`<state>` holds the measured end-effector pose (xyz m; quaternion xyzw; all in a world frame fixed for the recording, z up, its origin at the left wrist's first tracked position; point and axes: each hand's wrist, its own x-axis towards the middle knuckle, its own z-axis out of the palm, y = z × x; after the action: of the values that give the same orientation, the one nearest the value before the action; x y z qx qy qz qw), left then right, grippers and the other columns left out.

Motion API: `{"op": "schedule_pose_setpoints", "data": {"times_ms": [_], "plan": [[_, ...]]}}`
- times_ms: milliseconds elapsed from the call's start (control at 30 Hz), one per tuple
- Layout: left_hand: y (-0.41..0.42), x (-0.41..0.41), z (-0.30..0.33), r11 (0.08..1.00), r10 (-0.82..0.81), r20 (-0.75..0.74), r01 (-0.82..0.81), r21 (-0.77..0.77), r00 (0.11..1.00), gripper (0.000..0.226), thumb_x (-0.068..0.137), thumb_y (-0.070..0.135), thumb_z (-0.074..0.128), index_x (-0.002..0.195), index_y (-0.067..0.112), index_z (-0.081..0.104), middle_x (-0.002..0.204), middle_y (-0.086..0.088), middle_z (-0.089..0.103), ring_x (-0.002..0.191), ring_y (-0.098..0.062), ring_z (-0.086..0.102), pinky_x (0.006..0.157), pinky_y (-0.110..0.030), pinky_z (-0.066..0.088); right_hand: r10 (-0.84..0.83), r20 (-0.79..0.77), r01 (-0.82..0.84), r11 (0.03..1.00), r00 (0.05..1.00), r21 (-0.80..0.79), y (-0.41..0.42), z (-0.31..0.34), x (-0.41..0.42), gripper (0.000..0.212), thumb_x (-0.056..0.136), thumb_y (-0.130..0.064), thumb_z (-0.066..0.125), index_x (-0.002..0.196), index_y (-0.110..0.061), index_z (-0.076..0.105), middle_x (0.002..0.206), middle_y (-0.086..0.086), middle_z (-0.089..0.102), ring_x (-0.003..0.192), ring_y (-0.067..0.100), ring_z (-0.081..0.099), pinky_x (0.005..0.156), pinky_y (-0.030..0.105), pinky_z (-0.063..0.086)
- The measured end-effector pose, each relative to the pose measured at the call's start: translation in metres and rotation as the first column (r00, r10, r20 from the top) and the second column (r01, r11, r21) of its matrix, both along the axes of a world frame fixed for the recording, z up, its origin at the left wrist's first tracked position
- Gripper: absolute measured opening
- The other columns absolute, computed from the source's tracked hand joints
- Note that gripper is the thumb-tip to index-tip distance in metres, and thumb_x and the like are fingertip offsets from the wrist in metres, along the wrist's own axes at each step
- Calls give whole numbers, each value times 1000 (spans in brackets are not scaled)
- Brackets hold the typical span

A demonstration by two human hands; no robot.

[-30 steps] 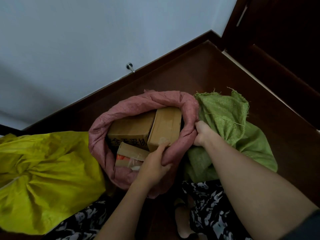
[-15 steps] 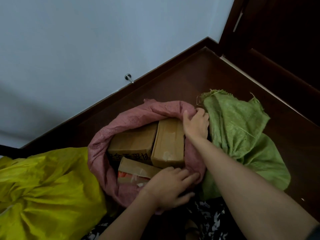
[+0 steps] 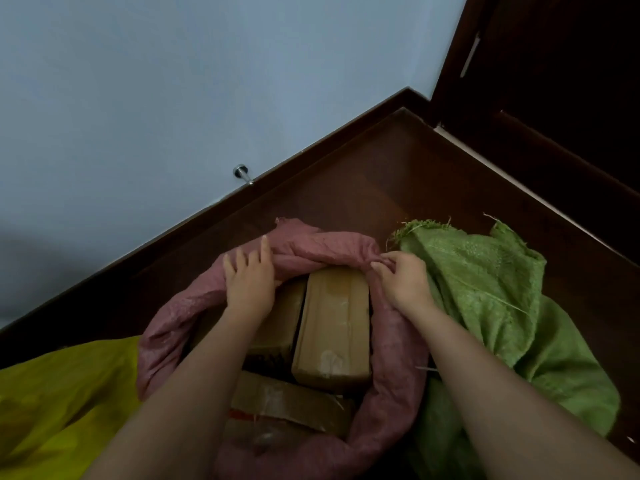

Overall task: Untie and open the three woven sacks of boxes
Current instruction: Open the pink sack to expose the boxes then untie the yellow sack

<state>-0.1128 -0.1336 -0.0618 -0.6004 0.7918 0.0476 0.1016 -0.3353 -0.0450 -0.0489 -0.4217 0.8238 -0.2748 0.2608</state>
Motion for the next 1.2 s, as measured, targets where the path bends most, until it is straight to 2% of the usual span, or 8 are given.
{"op": "schedule_pose_setpoints", "data": {"times_ms": [233,433,533,700,800,967,1067,1200], "plan": [[-26,21,14,982,173,-552,-187,32,815,12,92,13,47,96,12,58,107,-4,50,91,-19,51,82,-36,46,-239,445,174,968,863,181,-4,-15,-27,33,100,-19,47,70,-10,58,60,8,52,49,18,46,51,25,39],[-35,20,47,688,723,-691,-122,716,22,21,87,-3,38,87,5,57,76,-6,66,73,-19,65,53,-22,53,-458,665,336,888,590,314,-19,-15,-9,25,103,-14,40,88,-4,57,62,10,55,53,20,52,32,14,37],[-47,32,55,605,796,-580,-183,775,175,38,70,0,37,90,-1,70,86,-19,72,82,-29,67,61,-28,53,-478,777,354,869,411,347,-23,-20,-15,34,101,-2,30,116,1,59,59,9,66,53,17,64,34,13,42],[-63,31,68,533,777,-419,-138,835,469,31,79,21,54,97,-1,68,88,-20,65,71,-28,58,65,-30,46,-363,459,282,930,811,236,-31,-28,-22,26,94,2,44,116,0,58,75,7,62,44,9,60,37,13,39],[-72,29,67,583,746,-466,-128,802,476,32,89,23,57,108,-2,67,102,-23,69,83,-31,64,74,-32,52,-85,57,86,996,995,-14,-41,-24,-24,22,87,2,52,91,-15,65,92,3,57,85,22,62,66,13,41],[-79,28,58,619,743,-496,-178,765,450,35,92,30,58,107,0,67,101,-22,70,94,-35,66,87,-40,51,450,-137,-465,879,882,-103,-49,-17,-4,37,81,-54,64,106,-26,63,99,-9,58,92,7,54,80,25,45],[-78,25,57,576,782,-472,-183,797,408,31,91,34,54,99,8,69,88,-15,73,80,-29,67,76,-34,52,423,-265,-458,885,866,-82,-55,-23,-1,21,88,-36,62,73,-25,53,74,-7,53,78,19,57,69,35,47],[-78,21,53,550,801,-463,-162,819,379,27,85,31,52,78,10,68,67,-9,69,59,-21,62,64,-28,47,200,65,-189,971,978,-143,-65,-21,-6,36,94,-24,57,58,-23,52,58,-4,51,61,15,49,57,26,35]]}}
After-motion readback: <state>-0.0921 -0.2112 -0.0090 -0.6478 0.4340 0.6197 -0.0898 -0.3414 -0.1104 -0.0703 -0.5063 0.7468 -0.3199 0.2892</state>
